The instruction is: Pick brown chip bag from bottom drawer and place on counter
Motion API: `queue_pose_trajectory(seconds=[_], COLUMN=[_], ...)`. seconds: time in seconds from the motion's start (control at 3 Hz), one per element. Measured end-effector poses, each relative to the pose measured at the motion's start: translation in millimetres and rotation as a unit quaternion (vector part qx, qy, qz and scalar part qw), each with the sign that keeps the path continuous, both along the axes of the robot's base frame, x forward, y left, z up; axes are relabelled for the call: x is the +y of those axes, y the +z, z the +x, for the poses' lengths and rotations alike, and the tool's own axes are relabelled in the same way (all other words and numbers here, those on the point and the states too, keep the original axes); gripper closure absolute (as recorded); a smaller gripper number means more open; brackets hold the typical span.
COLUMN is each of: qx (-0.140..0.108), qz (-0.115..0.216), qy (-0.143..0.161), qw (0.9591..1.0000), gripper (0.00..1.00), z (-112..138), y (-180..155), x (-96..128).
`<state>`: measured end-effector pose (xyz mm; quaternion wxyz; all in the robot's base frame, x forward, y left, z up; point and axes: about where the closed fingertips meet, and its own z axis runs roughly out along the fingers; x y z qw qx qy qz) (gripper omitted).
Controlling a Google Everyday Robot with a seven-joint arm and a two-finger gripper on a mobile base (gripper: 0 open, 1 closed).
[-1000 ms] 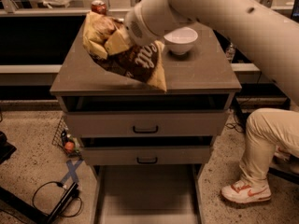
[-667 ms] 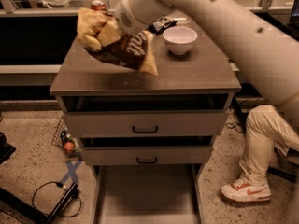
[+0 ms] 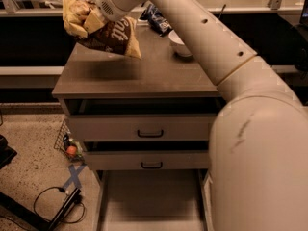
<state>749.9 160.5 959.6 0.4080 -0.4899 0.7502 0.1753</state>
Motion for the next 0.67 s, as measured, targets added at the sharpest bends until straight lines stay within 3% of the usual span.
queue_pose_trajectory(seconds=[0.67], qx=[-0.022], qz=[-0.006], qy=[0.006], qw=[0.9997], gripper=[1.00], z=[30], y=[3], x=[18])
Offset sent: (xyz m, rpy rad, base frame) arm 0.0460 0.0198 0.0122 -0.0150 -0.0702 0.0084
